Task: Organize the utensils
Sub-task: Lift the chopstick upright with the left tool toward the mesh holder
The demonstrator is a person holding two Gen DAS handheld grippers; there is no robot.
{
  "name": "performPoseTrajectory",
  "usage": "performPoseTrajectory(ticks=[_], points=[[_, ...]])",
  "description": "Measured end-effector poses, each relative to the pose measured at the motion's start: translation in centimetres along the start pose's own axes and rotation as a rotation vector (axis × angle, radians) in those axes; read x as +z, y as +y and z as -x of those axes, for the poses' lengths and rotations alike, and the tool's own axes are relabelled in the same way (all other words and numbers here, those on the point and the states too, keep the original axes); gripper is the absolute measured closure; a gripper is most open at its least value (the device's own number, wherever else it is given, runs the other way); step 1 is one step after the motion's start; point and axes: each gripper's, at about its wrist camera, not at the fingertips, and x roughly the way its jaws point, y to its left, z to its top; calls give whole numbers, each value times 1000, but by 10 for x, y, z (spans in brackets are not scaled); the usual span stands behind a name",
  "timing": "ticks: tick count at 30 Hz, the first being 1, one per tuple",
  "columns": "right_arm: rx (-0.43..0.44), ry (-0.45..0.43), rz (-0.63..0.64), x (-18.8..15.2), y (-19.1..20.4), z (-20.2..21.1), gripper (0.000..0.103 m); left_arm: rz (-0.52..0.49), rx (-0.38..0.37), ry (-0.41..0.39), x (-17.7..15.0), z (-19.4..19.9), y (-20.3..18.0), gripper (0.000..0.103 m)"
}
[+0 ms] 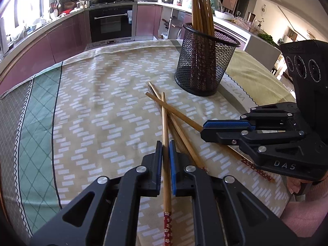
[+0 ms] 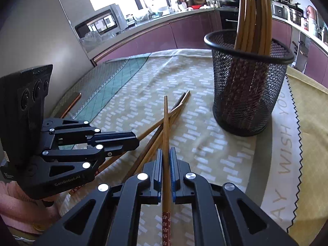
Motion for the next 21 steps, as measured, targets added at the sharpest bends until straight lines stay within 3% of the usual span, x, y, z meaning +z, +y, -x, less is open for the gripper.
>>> performPoseTrajectory(ticks=[12, 21], points=[[-29, 21, 15, 6, 4, -13, 96, 10, -14, 26, 7, -9, 5, 93], [-3, -26, 12, 2, -1, 5, 97, 51, -10, 9, 10, -4, 7, 95]])
